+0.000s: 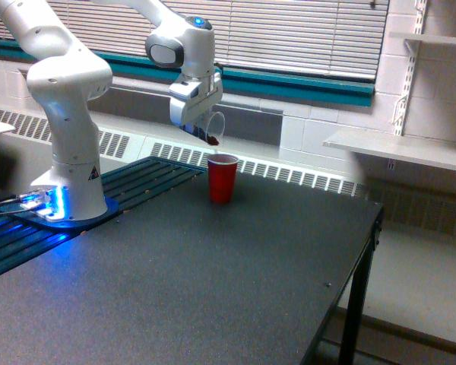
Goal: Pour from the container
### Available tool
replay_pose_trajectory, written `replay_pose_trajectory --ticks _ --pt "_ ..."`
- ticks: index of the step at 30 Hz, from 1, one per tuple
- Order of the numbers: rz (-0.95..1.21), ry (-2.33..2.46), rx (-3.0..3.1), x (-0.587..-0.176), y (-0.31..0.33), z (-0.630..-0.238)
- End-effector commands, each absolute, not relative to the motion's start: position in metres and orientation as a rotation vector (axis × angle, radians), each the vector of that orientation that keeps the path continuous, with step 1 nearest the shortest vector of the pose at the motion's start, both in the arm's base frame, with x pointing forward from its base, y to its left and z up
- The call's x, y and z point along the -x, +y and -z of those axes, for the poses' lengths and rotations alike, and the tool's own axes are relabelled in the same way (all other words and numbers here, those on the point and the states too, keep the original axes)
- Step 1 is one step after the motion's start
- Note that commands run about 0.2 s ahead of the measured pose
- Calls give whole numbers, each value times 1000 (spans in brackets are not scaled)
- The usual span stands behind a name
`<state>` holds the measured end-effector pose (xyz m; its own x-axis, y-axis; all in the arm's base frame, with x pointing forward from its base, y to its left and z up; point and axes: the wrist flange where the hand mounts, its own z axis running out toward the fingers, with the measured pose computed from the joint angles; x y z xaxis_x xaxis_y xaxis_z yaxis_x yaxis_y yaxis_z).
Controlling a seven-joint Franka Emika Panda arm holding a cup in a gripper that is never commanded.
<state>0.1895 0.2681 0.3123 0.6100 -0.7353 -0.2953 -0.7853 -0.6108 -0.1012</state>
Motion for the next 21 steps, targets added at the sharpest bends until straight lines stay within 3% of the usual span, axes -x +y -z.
replay_pose_trajectory --ticks 1,21 --pt "-353 1224 2616 -194 267 -314" --pt "-447 1176 2601 -198 270 -319"
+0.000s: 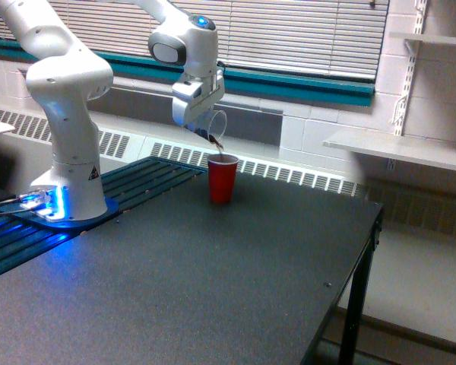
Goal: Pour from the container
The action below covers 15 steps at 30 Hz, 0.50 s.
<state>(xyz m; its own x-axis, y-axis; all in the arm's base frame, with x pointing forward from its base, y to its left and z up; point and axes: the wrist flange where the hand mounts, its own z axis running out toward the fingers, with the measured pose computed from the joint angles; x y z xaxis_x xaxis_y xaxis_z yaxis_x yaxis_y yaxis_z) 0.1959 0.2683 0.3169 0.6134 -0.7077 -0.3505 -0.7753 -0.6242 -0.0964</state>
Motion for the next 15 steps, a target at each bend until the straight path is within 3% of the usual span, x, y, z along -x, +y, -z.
replay_pose_trajectory --ticks 1,15 --pt "-452 1174 2602 -199 270 -319" --pt "-578 1244 2591 -210 262 -308"
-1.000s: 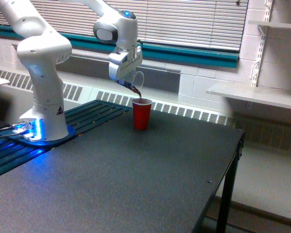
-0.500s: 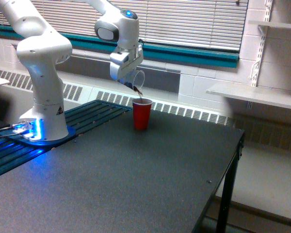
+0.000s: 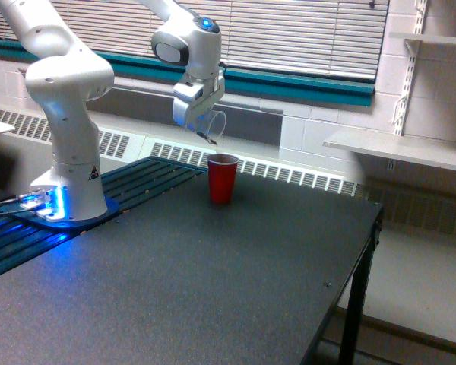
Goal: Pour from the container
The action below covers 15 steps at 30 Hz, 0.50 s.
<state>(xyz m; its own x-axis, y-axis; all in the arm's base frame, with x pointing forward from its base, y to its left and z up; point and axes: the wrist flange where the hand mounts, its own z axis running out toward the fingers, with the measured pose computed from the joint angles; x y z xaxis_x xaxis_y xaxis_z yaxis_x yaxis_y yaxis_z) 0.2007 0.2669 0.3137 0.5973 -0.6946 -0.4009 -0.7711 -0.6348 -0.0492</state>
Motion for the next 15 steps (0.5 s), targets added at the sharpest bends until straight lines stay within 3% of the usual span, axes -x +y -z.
replay_pose_trajectory --ticks 1,15 --pt "-585 1250 2587 -212 261 -308" --pt "-551 1279 2568 -225 261 -306"
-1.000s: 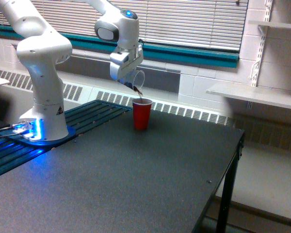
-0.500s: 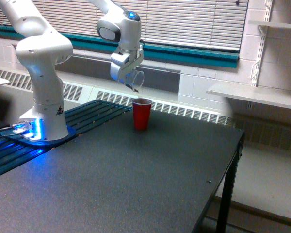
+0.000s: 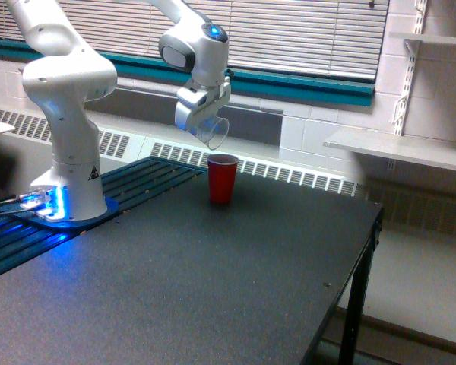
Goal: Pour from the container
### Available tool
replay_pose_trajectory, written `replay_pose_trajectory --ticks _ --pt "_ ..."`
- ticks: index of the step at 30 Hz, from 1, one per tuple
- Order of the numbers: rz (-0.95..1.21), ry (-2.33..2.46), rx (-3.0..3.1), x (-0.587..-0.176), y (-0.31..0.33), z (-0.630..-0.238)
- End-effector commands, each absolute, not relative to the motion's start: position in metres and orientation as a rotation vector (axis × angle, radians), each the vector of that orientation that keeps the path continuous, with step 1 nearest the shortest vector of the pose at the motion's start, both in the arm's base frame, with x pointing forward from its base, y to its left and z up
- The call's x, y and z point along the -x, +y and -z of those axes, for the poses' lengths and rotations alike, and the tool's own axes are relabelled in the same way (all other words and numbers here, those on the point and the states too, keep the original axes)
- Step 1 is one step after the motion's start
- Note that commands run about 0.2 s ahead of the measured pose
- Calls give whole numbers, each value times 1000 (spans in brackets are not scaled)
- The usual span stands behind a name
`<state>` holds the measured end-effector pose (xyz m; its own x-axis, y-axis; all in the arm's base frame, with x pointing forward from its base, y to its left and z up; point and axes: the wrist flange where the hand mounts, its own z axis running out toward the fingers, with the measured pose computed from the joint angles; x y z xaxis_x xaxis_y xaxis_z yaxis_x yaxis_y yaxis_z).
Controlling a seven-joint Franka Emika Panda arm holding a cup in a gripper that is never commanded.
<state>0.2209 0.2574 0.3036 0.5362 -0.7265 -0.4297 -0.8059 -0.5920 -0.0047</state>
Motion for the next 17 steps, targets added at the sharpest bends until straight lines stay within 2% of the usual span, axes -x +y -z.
replay_pose_trajectory --ticks 1,17 --pt "-550 1277 2567 -226 261 -307" --pt "-456 1268 2578 -228 263 -314"
